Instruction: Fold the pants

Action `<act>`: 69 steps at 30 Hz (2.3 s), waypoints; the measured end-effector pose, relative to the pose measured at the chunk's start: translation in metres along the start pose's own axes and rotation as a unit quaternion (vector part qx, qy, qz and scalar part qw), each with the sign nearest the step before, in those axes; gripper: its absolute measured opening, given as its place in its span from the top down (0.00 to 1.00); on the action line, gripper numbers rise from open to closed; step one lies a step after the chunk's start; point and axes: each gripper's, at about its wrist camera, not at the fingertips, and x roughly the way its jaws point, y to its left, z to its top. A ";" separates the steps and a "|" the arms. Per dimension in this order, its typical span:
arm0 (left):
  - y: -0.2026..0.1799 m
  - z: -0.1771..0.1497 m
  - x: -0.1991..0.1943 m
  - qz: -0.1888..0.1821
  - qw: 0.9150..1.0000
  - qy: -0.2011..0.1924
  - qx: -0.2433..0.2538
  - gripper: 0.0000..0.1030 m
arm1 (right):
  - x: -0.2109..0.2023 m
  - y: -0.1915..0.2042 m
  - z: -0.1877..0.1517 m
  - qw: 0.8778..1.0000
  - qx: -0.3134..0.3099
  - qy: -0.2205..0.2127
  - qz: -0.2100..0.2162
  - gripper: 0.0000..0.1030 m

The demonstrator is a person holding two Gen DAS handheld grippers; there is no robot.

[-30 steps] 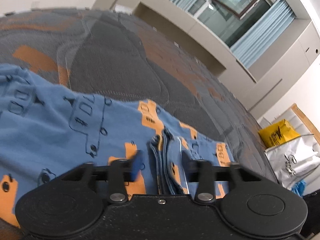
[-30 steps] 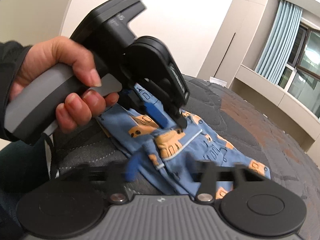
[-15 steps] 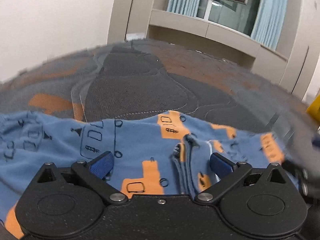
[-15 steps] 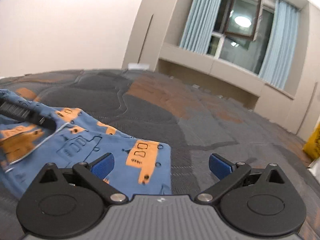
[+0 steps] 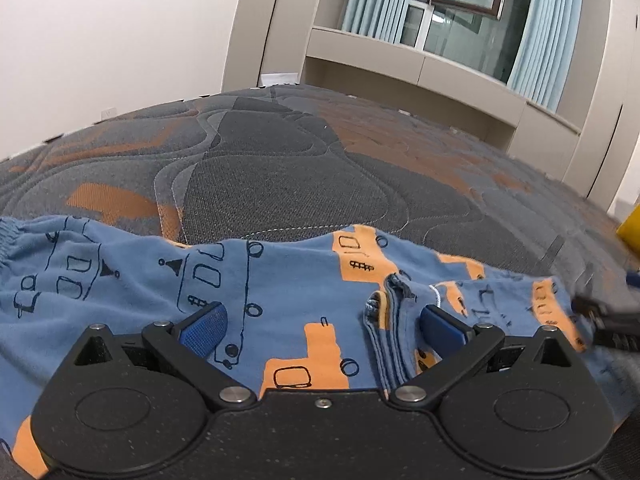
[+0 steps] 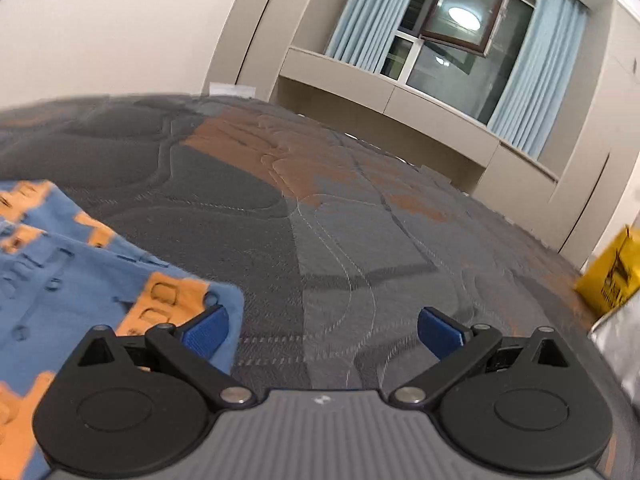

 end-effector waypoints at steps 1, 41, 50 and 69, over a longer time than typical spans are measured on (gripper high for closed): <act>0.004 0.000 -0.003 -0.013 1.000 -0.002 -0.009 0.01 | -0.014 0.000 -0.006 1.000 0.003 -0.006 0.010 0.00; 0.179 -0.036 -0.146 0.028 0.989 -0.101 -0.104 0.01 | -0.068 0.194 0.098 0.938 -0.171 -0.070 0.293 0.01; 0.198 -0.033 -0.142 -0.011 0.989 -0.093 -0.116 0.01 | 0.008 0.263 0.149 0.860 -0.139 0.022 0.491 0.46; 0.199 -0.022 -0.104 -0.085 0.980 -0.041 -0.176 0.29 | 0.030 0.283 0.154 0.857 -0.126 0.031 0.499 0.87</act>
